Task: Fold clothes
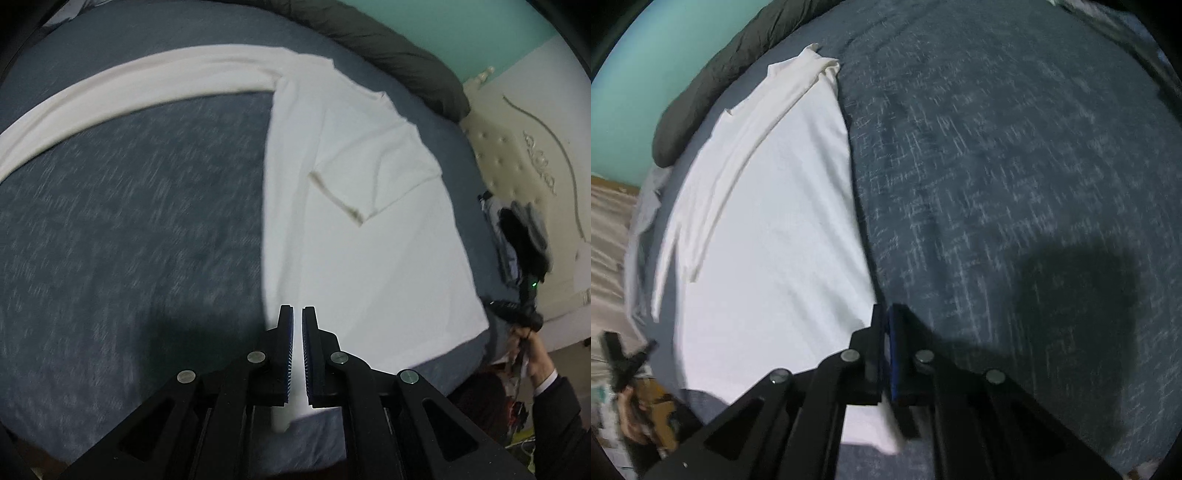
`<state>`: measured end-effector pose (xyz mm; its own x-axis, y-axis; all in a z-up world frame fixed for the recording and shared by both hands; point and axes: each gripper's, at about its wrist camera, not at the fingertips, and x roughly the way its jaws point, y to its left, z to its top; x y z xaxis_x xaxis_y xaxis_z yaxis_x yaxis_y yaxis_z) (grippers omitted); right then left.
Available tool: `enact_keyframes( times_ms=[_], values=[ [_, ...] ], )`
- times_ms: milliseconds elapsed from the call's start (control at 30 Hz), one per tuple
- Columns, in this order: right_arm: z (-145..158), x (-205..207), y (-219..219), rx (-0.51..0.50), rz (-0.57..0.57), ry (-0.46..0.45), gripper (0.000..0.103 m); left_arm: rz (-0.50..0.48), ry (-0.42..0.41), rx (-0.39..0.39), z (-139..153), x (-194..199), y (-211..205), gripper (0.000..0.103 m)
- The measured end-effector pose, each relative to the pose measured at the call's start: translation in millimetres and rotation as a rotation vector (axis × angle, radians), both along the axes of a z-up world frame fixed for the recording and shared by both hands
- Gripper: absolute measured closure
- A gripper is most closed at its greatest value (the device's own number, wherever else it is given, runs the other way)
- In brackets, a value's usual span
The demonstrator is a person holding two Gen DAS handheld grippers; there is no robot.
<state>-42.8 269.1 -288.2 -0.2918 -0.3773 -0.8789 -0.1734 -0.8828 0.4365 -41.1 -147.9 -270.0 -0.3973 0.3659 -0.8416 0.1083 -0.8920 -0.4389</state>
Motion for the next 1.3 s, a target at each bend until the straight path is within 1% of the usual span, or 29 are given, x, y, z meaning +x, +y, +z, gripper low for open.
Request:
enact_keyframes(
  times_ms=[100, 233, 267, 300, 400, 533, 700, 800, 967, 1067, 1167, 1300],
  values=[
    [3, 8, -1, -0.008, 0.019, -0.003, 0.099, 0.0, -0.027, 0.001, -9, 12, -2, 0.097],
    [4, 22, -2, -0.032, 0.007, -0.015, 0.097, -0.011, -0.045, 0.012, -18, 21, -1, 0.097],
    [5, 20, -11, -0.035, 0.004, -0.011, 0.095, -0.014, -0.052, 0.013, -20, 23, 0, 0.096],
    [7, 21, -15, -0.043, 0.006, -0.007, 0.09, -0.019, -0.059, 0.012, -22, 25, 1, 0.095],
    [14, 23, -15, -0.042, 0.025, -0.006, 0.083, -0.047, -0.079, -0.003, -28, 29, 8, 0.094],
    [19, 28, -17, -0.038, 0.036, -0.007, 0.082, -0.064, -0.091, 0.005, -36, 30, 15, 0.094],
    [16, 31, -14, -0.036, 0.017, -0.014, 0.082, -0.082, -0.101, 0.018, -45, 27, 21, 0.095],
    [17, 34, -7, -0.032, -0.007, -0.016, 0.082, -0.104, -0.104, -0.001, -45, 27, 29, 0.1],
    [22, 40, 1, -0.017, -0.031, -0.009, 0.082, -0.092, -0.078, -0.014, -33, 32, 22, 0.101],
    [23, 40, 4, -0.011, -0.051, -0.01, 0.082, -0.077, -0.08, -0.023, -31, 35, 12, 0.101],
    [18, 37, -2, 0.004, -0.034, -0.023, 0.082, -0.059, -0.086, -0.02, -33, 37, 6, 0.101],
    [10, 33, -15, 0.03, 0.006, -0.036, 0.082, -0.065, -0.088, -0.024, -33, 39, 9, 0.101]
  ],
)
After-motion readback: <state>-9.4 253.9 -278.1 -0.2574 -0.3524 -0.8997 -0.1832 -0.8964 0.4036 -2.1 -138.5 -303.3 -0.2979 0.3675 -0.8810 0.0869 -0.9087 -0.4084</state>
